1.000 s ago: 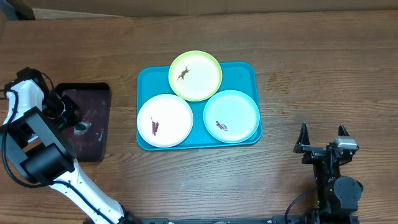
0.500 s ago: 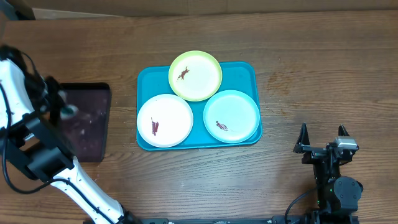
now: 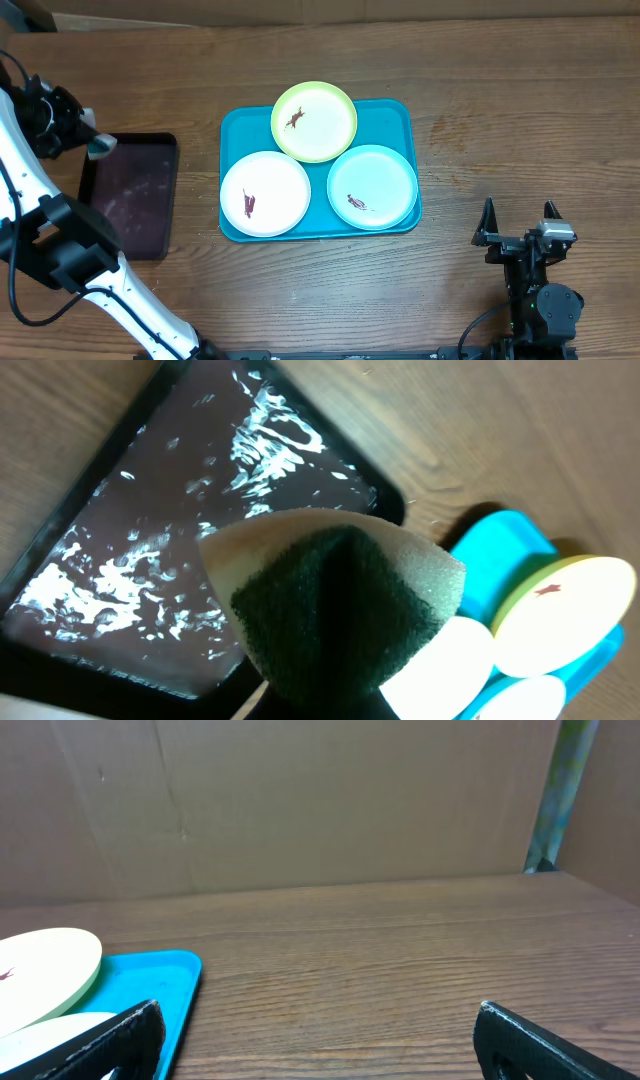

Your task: Clean dirty plates on tray and stack at the side

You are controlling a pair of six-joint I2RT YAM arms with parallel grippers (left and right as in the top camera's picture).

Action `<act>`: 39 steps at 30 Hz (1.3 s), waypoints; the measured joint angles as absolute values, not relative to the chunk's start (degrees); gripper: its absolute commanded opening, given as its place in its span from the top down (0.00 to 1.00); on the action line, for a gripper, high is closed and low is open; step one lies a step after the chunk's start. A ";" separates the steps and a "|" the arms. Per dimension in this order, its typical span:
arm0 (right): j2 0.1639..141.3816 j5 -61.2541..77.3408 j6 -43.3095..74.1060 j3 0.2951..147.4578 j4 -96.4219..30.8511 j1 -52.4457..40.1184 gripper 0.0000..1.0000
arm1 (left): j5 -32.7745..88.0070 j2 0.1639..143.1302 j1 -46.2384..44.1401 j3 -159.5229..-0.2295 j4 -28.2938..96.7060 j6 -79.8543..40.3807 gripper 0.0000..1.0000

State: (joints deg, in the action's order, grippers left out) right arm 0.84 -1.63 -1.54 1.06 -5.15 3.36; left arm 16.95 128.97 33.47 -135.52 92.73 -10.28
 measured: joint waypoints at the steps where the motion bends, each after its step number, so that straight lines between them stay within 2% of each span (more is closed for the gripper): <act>1: 0.84 -1.65 -1.56 1.06 -5.17 3.36 0.00 | 16.45 128.88 33.47 -133.75 91.98 -10.28 0.96; 5: 0.84 -1.63 -1.54 1.06 -5.15 3.36 0.00 | 15.59 128.75 33.41 -121.23 86.04 -10.31 0.96; 10: 0.84 -1.65 -1.56 1.06 -5.15 3.36 0.00 | 16.19 129.69 33.39 -113.10 86.35 -11.86 0.96; 17: 0.84 -1.65 -1.56 1.06 -5.15 3.36 0.00 | 20.84 129.78 35.35 -120.33 94.21 -19.16 0.96; 22: 0.84 -1.65 -1.54 1.06 -5.15 3.36 0.00 | 30.65 129.75 37.76 -126.48 96.49 -21.65 0.96; 31: 0.84 -1.61 -1.56 1.06 -5.15 3.36 0.00 | 48.58 129.75 37.85 -126.72 96.66 -22.52 0.96; 39: 0.84 -1.63 -1.54 1.06 -5.13 3.36 0.00 | 51.51 129.75 37.89 -126.72 96.66 -23.92 0.96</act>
